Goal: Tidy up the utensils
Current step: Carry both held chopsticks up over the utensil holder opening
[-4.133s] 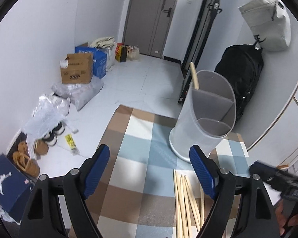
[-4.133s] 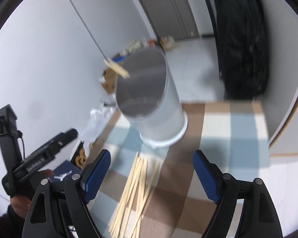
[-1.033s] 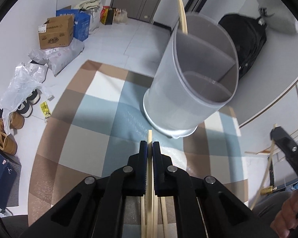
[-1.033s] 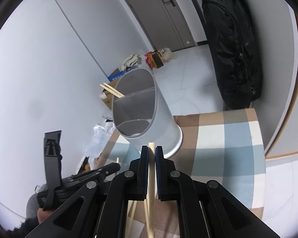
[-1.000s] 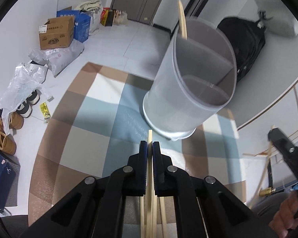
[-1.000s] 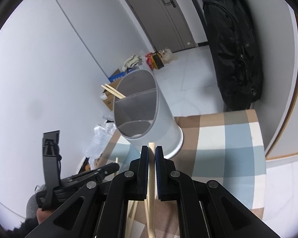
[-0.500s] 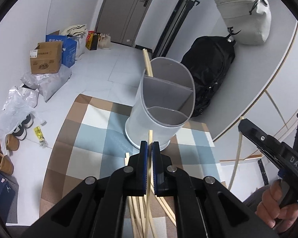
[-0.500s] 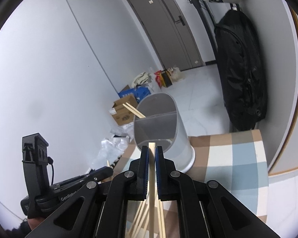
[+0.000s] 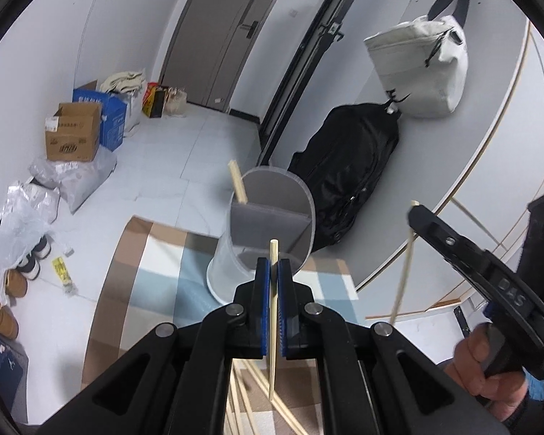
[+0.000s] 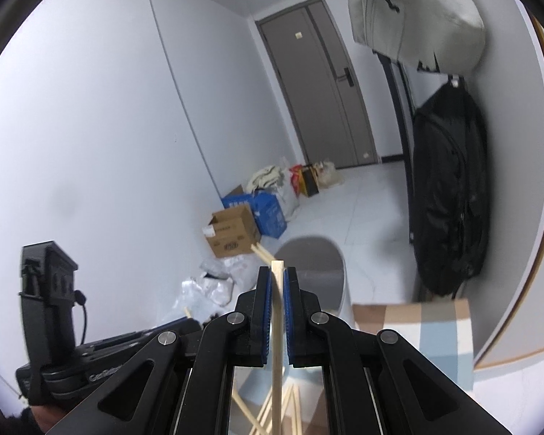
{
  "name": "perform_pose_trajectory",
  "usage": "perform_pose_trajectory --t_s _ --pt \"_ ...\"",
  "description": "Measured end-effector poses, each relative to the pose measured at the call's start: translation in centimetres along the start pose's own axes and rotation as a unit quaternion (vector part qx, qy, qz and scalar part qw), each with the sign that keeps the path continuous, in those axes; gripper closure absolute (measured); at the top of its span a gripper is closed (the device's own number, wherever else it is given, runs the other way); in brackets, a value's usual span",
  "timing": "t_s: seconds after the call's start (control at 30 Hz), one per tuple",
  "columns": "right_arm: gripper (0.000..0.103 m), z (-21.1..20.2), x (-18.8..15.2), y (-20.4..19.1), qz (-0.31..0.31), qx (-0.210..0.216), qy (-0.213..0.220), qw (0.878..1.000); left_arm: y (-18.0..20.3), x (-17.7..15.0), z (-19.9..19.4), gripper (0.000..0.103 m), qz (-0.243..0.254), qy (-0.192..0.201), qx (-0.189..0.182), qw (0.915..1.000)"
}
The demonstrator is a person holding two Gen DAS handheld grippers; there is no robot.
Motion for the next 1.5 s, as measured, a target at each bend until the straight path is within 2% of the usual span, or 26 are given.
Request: perform_pose_trajectory --t_s 0.33,0.57,0.8,1.17,1.5 --pt "0.097 1.0 6.7 0.6 0.01 0.001 0.045 0.999 2.8 6.3 -3.2 0.103 0.042 0.055 -0.001 0.9976" --pt "0.097 2.9 11.0 1.5 0.02 -0.006 0.067 0.998 3.9 10.9 -3.0 0.103 0.068 0.082 0.008 0.9943" --pt "0.097 5.1 14.0 2.0 0.017 -0.008 0.085 0.996 3.4 13.8 -1.1 0.103 0.078 0.08 0.015 0.9936" --pt "0.097 10.4 14.9 3.4 -0.013 -0.039 0.095 0.995 1.3 15.2 3.1 0.103 0.078 0.065 0.022 0.9946" --pt "0.097 13.1 13.8 4.2 -0.013 -0.034 0.097 0.995 1.3 15.2 5.3 0.103 0.093 0.064 0.023 0.9933"
Point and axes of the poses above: each gripper's, at about its wrist camera, not at the fingertips, and z roughly the way its jaws point, y to its right, x to its top, the point moved 3 cm from there along z, roughly the way its jaws point, and after that the axes turned 6 degrees about -y, right-handed, at the moved point
